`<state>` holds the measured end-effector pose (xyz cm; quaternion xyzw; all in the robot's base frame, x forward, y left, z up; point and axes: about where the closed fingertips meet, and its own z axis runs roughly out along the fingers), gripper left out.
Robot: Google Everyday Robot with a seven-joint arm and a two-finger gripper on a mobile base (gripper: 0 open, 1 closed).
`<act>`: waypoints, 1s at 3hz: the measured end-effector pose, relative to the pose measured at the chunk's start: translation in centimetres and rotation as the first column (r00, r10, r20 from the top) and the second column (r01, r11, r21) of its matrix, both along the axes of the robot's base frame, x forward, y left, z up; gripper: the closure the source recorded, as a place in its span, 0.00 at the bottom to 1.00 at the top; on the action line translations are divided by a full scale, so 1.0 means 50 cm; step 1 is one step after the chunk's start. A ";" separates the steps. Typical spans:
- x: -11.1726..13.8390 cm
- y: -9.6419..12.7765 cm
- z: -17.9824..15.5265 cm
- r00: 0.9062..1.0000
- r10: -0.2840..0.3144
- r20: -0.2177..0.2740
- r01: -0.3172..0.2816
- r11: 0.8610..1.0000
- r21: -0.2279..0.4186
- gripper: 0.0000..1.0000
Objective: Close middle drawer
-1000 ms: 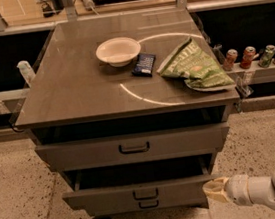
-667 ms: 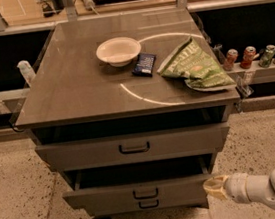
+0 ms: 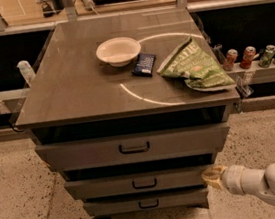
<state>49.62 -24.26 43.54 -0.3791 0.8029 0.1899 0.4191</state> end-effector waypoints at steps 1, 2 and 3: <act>0.030 0.005 0.005 1.000 0.007 0.028 -0.007 1.000 -0.007 1.00; 0.033 0.008 0.004 0.999 0.012 0.031 -0.011 1.000 -0.005 1.00; 0.003 -0.006 0.003 1.000 0.014 -0.021 -0.013 0.998 0.054 1.00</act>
Offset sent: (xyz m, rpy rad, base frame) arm 0.0384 0.0048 0.0021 0.0140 -0.0456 0.0390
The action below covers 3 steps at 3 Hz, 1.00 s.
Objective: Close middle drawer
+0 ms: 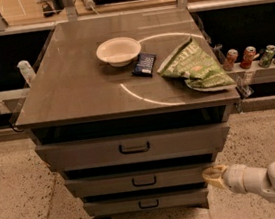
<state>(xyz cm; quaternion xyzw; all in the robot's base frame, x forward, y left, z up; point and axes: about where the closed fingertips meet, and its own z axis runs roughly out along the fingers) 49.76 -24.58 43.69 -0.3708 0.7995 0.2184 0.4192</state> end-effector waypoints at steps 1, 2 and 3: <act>-0.090 -0.053 0.029 0.990 -0.105 -0.097 0.115 0.988 0.103 1.00; -0.107 -0.069 0.027 0.986 -0.130 -0.106 0.142 0.984 0.111 0.81; -0.107 -0.069 0.027 0.986 -0.130 -0.106 0.141 0.984 0.111 0.57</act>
Offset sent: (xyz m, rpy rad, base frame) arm -0.0378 -0.0222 0.0137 0.0977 0.0806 -0.0944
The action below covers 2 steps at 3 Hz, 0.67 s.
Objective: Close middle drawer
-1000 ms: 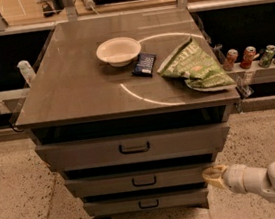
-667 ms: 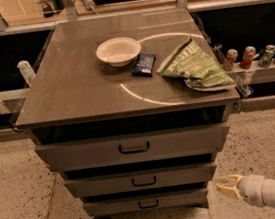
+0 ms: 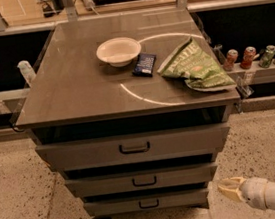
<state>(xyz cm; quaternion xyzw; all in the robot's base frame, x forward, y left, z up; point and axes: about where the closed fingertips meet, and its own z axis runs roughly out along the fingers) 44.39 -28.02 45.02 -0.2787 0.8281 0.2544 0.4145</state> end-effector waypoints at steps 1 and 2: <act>0.000 0.000 0.000 1.000 0.000 0.000 0.000 1.000 0.000 0.34; 0.000 0.000 0.000 1.000 0.000 0.000 0.000 1.000 0.000 0.11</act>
Offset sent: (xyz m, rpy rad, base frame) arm 0.0000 0.0000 0.0000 0.0000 0.0000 0.0000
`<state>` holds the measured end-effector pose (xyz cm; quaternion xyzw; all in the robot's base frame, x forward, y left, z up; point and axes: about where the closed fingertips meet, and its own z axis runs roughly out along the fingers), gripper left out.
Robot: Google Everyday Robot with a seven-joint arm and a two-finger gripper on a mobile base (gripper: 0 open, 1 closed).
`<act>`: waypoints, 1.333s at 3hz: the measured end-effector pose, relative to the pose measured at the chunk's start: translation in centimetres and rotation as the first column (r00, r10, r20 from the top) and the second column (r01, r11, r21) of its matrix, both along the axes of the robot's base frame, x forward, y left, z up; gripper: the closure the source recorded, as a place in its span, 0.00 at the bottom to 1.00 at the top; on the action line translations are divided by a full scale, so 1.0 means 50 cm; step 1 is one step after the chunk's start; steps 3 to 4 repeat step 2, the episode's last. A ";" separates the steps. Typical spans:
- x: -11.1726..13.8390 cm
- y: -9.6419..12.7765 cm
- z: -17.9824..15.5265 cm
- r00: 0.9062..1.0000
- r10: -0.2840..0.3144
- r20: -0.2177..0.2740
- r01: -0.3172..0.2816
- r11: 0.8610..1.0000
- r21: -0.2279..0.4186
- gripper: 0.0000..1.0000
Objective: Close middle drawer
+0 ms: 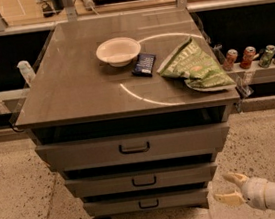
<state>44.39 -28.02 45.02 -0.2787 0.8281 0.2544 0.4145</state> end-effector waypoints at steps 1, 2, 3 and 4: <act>0.000 0.000 0.000 1.000 0.000 0.000 0.000 1.000 0.000 0.00; 0.000 0.000 0.000 1.000 0.000 0.000 0.000 1.000 0.000 0.00; 0.000 0.000 0.000 1.000 0.000 0.000 0.000 1.000 0.000 0.00; 0.000 0.000 0.000 1.000 0.000 0.000 0.000 1.000 0.000 0.00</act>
Offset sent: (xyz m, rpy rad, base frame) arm 0.0000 0.0000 0.0000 0.0000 0.0000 0.0000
